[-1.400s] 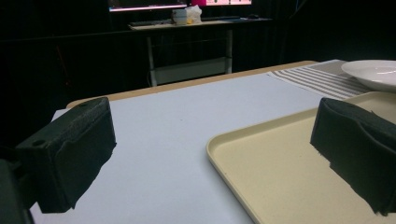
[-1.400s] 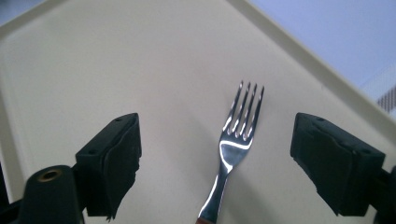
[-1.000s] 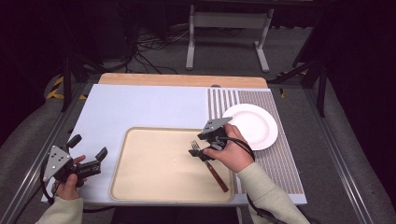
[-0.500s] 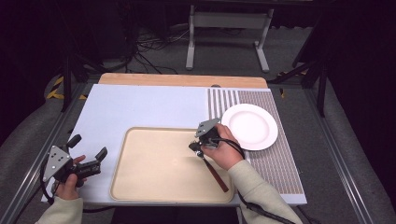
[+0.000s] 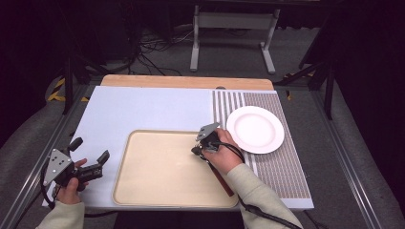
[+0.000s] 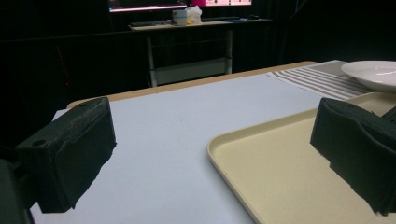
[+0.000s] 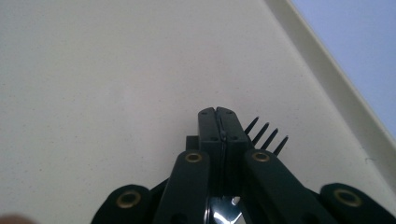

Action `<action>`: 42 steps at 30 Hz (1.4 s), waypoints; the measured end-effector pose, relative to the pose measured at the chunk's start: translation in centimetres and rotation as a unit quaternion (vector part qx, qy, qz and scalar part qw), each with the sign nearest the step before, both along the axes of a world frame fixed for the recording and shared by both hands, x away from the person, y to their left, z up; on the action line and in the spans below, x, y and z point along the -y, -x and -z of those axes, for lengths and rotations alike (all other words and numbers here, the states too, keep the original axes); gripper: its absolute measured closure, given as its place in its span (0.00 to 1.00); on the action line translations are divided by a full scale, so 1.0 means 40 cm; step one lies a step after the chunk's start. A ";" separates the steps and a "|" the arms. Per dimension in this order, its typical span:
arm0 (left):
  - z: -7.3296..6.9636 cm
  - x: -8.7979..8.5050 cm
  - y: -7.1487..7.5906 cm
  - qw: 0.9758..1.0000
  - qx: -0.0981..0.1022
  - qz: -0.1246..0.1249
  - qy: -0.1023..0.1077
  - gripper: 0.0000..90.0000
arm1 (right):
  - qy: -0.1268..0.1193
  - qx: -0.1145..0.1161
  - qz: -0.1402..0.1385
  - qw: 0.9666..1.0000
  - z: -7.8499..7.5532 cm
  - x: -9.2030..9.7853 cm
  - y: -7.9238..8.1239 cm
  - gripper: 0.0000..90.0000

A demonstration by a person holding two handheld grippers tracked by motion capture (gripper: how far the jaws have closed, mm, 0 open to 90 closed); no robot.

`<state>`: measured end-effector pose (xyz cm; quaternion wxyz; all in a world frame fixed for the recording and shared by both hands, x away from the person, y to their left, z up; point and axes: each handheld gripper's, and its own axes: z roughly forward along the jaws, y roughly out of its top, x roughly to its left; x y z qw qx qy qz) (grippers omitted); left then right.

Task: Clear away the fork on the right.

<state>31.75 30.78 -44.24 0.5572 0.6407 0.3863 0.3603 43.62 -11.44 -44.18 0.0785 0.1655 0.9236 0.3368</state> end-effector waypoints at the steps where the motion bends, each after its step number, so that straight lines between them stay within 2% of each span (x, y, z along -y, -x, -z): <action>1: 0.000 0.000 0.000 1.000 0.000 0.000 0.001 0.01 | 0.001 0.000 0.002 1.000 0.002 0.000 -0.001 1.00; 10: -0.001 0.000 0.000 1.000 0.000 0.000 0.000 0.01 | 0.012 0.006 0.009 1.000 0.000 0.002 -0.004 1.00; 23: 0.000 -0.001 0.000 1.000 0.000 0.000 0.000 0.01 | 0.025 0.010 0.044 0.999 -0.005 0.041 -0.015 1.00; 36: 0.000 0.001 -0.001 1.000 0.000 0.000 0.001 0.01 | 0.045 0.009 0.085 0.995 -0.010 0.098 -0.025 1.00; 39: 0.000 0.001 -0.001 1.000 -0.001 0.000 -0.001 0.01 | 0.048 0.009 0.087 0.995 -0.011 0.106 -0.027 1.00; 42: 0.000 0.001 0.000 1.000 -0.001 -0.002 0.003 0.01 | 0.053 0.009 0.100 0.994 -0.013 0.121 -0.030 1.00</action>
